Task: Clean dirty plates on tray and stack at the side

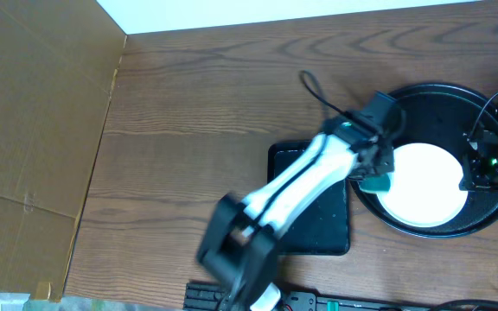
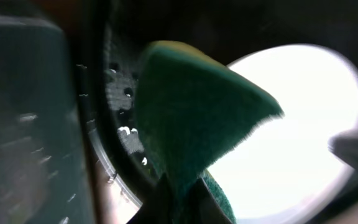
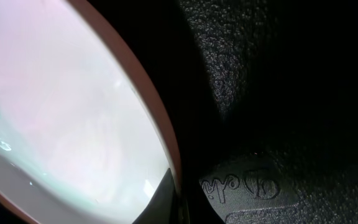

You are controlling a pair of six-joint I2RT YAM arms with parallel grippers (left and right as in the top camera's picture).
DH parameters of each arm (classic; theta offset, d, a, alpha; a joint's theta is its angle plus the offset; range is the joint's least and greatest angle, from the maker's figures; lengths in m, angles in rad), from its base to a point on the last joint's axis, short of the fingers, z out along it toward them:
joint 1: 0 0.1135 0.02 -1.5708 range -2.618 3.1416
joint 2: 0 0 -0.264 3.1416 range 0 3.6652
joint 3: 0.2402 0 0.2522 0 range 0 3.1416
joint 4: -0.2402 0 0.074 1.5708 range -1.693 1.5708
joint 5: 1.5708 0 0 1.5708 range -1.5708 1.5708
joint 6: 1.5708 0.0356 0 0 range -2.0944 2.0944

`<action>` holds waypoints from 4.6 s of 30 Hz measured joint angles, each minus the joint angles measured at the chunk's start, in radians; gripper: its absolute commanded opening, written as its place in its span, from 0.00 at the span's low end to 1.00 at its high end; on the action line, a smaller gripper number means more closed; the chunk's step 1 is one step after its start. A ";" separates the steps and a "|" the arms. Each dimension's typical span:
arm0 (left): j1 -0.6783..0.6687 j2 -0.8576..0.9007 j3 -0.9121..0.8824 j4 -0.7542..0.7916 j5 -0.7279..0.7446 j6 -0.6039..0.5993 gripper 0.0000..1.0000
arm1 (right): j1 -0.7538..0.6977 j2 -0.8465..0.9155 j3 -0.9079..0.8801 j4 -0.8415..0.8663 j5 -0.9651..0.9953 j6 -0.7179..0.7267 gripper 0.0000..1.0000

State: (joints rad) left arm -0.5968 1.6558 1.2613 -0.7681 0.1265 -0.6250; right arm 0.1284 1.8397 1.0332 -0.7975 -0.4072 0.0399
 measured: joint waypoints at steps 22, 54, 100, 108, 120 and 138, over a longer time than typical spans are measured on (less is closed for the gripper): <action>0.223 -0.185 -0.305 -0.037 -0.291 0.073 0.07 | 0.000 0.000 0.000 0.000 0.004 0.000 0.01; 0.268 -0.925 -0.296 -0.142 -0.184 0.105 0.81 | 0.154 -0.384 0.138 0.100 0.059 0.198 0.01; 0.268 -0.927 -0.296 -0.144 -0.184 0.105 0.82 | 0.938 -0.394 0.154 0.573 1.065 -0.001 0.01; 0.268 -0.927 -0.296 -0.144 -0.184 0.105 0.82 | 0.974 -0.394 0.154 0.576 1.168 -0.049 0.01; 0.268 -0.927 -0.296 -0.144 -0.184 0.105 0.82 | 0.974 -0.394 0.154 0.578 1.194 -0.084 0.01; 0.268 -0.927 -0.296 -0.144 -0.184 0.105 0.82 | 0.972 -0.388 0.154 0.579 1.209 -0.089 0.01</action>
State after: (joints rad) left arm -0.3286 0.7292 0.9657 -0.9123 -0.0578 -0.5198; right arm 1.1007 1.4513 1.1873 -0.2180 0.8017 -0.0486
